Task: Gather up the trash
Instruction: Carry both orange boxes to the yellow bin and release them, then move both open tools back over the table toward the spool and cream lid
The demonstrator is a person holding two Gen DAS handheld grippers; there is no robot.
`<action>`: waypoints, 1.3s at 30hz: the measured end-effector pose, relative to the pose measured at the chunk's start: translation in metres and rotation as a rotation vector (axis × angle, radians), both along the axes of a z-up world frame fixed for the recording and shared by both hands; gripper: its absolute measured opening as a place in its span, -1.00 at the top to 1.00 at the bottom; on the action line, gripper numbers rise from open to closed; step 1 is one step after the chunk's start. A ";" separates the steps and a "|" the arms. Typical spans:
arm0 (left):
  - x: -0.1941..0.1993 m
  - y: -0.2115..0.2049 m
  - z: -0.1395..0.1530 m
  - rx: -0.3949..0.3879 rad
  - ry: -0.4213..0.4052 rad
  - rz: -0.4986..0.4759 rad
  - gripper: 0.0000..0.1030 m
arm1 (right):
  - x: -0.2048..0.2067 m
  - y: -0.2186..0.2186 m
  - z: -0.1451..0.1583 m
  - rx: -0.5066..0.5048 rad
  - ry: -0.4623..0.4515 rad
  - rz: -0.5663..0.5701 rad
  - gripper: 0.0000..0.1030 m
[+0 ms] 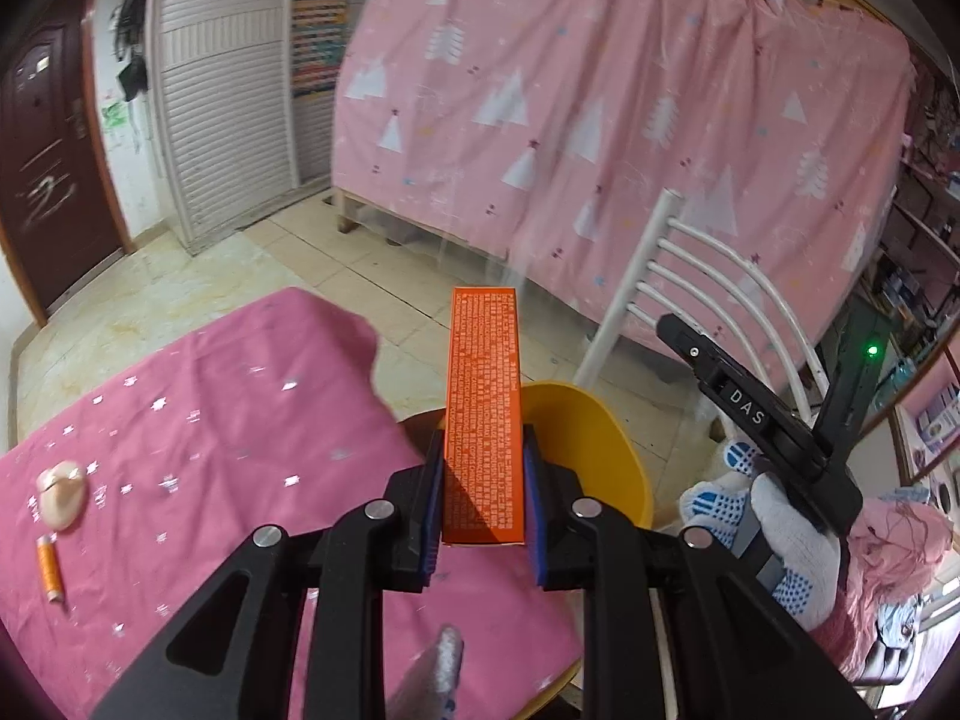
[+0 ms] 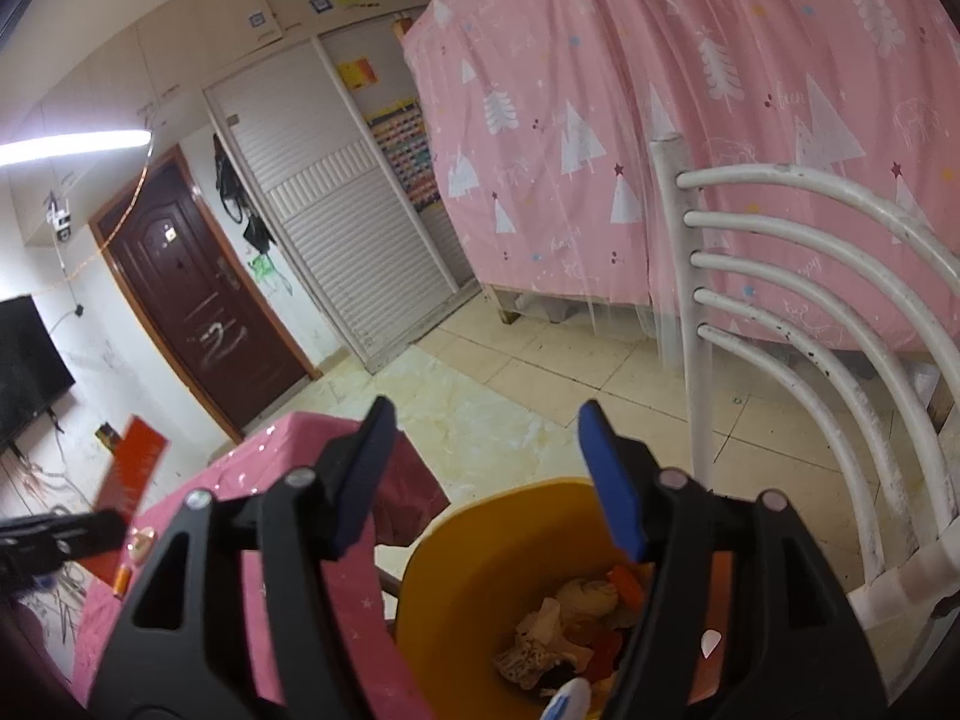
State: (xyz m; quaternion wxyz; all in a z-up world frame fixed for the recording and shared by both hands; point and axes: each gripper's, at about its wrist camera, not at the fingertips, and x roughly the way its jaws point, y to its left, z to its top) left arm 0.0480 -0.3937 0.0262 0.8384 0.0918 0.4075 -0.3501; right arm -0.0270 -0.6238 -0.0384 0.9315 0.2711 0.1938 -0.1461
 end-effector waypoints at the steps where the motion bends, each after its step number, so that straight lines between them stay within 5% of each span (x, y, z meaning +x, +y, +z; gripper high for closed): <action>1: 0.001 -0.004 -0.002 0.001 0.007 -0.006 0.72 | -0.001 -0.002 0.000 0.005 -0.005 -0.004 -0.25; 8: 0.011 -0.044 -0.019 0.000 0.056 -0.033 0.71 | -0.011 -0.012 0.002 0.026 -0.033 -0.023 -0.26; 15: 0.011 -0.052 -0.029 0.006 0.082 -0.042 0.39 | -0.009 -0.012 0.003 0.027 -0.036 -0.009 -0.26; 28: 0.025 -0.008 -0.022 -0.017 0.106 0.047 0.39 | -0.001 0.013 0.007 -0.002 -0.028 0.049 -0.26; 32: 0.017 0.008 -0.007 -0.023 0.055 0.064 0.38 | 0.001 0.027 0.015 -0.032 -0.042 0.082 -0.46; 39: 0.006 0.045 0.015 -0.029 -0.016 0.113 0.25 | 0.010 0.058 0.022 -0.075 -0.034 0.154 -0.47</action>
